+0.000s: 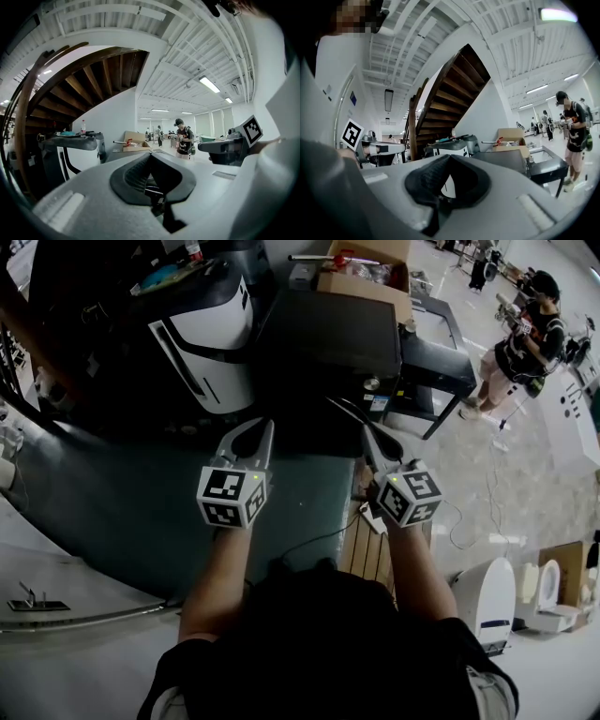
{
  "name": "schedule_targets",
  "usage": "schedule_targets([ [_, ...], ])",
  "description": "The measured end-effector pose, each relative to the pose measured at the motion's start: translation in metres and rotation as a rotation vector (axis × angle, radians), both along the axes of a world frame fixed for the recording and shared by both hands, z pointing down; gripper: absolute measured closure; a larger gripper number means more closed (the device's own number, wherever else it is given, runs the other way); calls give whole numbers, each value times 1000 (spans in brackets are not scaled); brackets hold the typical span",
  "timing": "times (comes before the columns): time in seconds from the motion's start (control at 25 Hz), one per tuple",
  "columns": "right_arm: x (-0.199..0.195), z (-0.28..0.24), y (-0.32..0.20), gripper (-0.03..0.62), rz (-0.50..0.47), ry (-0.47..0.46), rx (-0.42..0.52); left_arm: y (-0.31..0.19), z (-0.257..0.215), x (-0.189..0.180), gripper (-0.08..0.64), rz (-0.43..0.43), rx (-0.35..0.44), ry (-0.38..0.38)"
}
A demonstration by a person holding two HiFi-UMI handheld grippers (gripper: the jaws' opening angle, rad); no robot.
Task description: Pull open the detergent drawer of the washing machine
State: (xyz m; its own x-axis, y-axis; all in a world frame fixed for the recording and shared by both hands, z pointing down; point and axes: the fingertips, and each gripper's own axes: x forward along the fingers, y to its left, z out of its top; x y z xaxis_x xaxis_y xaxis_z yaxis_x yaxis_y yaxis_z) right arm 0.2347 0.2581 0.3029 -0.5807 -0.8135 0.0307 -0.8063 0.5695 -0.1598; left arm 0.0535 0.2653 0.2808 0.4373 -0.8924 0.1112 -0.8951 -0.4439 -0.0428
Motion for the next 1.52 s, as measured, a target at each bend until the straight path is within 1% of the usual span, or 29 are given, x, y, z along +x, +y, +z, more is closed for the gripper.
schedule_targets([
  [0.08,6,1,-2,589,-11,-12,-3,-3,0,4,549,-5,-1,3],
  [0.32,17,11,-5,589,-78,-2,-26,-14,10,21,549,-24,-17,13],
  [0.48,25,18,-15,589,-103,-2,-43,-21,18,27,549,-38,-35,12],
  [0.6,21,22,-24,589,-121,-4,-58,-29,21,26,549,-39,-44,8],
  [0.8,3,34,-44,589,-150,10,-83,-52,30,17,549,-36,-62,20],
  [0.96,-11,43,-78,589,-149,24,-99,-89,42,4,549,-24,-77,35],
  [1.16,-31,48,-138,589,-141,39,-119,-153,49,-13,549,2,-92,48],
  [1.32,-60,51,-187,589,-158,53,-131,-204,49,-31,549,18,-93,51],
  [1.52,-97,61,-238,589,-178,72,-161,-254,60,-61,549,21,-124,61],
])
